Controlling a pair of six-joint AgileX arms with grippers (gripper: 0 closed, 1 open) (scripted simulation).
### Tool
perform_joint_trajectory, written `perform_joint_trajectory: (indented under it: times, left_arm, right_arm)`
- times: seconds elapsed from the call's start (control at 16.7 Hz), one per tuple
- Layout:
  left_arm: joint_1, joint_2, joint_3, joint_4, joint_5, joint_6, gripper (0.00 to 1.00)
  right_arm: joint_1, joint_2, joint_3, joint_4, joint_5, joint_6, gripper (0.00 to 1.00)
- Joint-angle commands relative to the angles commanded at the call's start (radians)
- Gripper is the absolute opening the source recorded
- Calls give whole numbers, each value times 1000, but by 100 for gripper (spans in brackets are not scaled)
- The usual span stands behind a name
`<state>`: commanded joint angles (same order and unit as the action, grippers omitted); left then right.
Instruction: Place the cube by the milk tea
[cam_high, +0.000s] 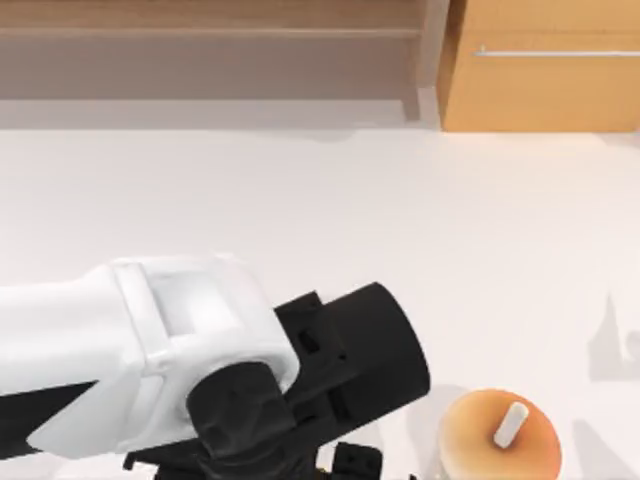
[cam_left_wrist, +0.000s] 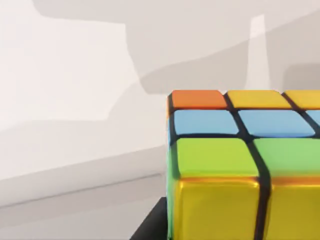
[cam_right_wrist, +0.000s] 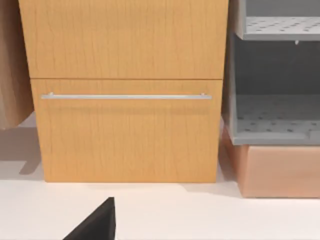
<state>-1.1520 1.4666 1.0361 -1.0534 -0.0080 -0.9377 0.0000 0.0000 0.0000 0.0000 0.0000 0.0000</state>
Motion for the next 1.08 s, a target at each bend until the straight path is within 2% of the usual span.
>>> perform_joint_trajectory:
  times: [0.54,0.9,1.08]
  left_arm:
    - [98,148,-31,118,2,-85,0]
    - [105,171,-48,129,4,-89,0]
    - [105,171,-48,129,4,-89,23]
  right_arm:
    - [0,0,0,0,0,0,100]
    - [0,0,0,0,0,0,100]
    - [0,0,0,0,0,0,100]
